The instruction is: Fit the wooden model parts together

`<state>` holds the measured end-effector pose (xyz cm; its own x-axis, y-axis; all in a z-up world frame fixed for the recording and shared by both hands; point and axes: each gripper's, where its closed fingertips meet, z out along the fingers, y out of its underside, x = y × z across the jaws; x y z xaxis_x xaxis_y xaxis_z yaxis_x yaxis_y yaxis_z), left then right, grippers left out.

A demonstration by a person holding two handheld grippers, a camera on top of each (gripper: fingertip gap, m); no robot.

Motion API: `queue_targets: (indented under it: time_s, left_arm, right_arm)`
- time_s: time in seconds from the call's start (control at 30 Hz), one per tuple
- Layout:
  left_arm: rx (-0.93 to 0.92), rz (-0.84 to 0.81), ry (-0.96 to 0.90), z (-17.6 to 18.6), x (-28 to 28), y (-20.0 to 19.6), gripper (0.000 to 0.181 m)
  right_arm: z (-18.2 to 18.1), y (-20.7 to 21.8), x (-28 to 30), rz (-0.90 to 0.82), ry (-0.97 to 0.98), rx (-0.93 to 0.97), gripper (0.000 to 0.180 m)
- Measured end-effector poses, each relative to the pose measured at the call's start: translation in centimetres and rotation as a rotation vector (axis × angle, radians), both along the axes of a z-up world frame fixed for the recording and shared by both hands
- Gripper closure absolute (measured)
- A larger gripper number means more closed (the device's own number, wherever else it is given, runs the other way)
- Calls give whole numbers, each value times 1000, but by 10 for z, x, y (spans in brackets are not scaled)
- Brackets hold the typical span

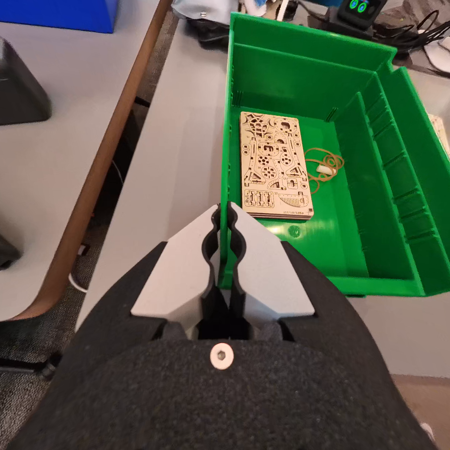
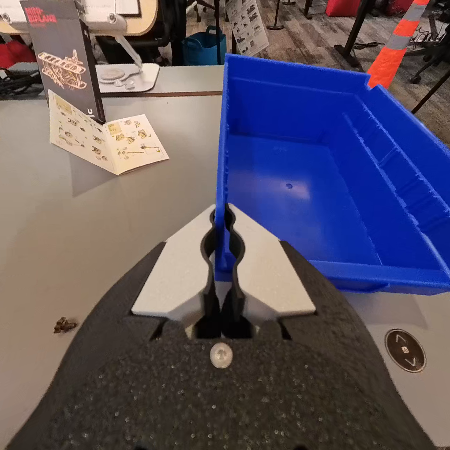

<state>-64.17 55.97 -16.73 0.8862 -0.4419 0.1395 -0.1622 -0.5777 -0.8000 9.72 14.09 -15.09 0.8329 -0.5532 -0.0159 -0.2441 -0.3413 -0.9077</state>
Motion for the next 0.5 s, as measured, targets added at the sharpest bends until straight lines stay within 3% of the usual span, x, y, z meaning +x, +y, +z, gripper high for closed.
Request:
queue_targets:
  time_s: [0.27,0.5]
  left_arm:
    - [39,20,-20,0,82,42,180]
    - [59,38,-19,0,93,55,180]
  right_arm:
    - [-23,48,-22,76,-92,-90,178]
    - [-31,69,-27,25,-78,-62,178]
